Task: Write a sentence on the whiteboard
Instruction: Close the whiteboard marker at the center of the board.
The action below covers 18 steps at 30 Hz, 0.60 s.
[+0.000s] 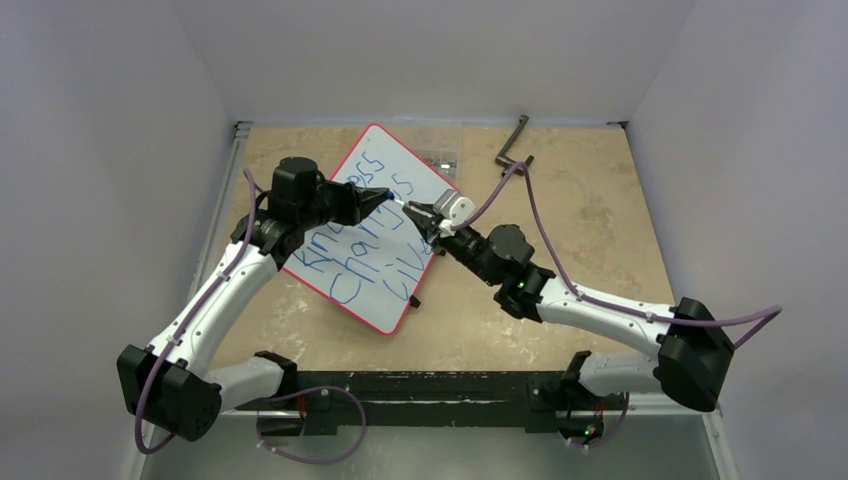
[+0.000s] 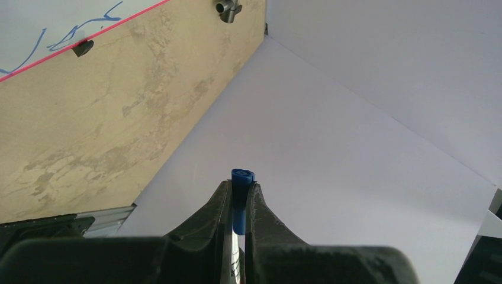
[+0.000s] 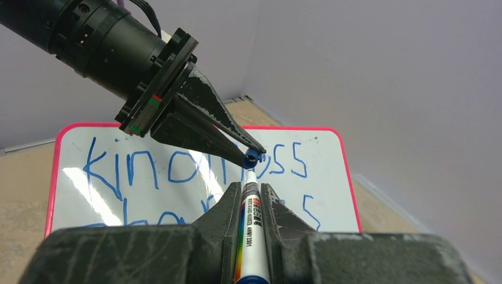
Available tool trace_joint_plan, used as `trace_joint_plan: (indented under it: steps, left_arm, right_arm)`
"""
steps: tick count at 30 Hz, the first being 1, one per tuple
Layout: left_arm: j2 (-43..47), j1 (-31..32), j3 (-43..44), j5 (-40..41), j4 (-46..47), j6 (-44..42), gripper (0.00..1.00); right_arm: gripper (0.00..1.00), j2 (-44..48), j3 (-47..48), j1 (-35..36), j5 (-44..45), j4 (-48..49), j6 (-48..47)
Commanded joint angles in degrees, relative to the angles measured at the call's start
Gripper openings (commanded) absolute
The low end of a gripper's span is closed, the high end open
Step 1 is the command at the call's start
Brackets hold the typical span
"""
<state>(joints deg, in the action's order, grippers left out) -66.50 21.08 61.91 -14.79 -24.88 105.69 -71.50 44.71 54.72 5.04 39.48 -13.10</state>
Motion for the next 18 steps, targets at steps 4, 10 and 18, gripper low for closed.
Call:
trace_joint_plan:
  steps: [4, 10, 18]
  left_arm:
    - [0.3, -0.3, 0.4, -1.4, 1.3, 1.1, 0.00]
    - [0.0, -0.4, 0.6, -0.9, 1.0, 1.1, 0.00]
    - [-0.6, -0.4, 1.1, -0.5, 0.3, 0.9, 0.00]
  right_arm:
    - [0.00, -0.3, 3.0, 0.3, 0.9, 2.4, -0.4]
    - [0.00, 1.4, 3.0, 0.5, 1.3, 1.0, -0.9]
    - [0.00, 2.2, 2.9, 0.6, 1.0, 0.2, -0.5]
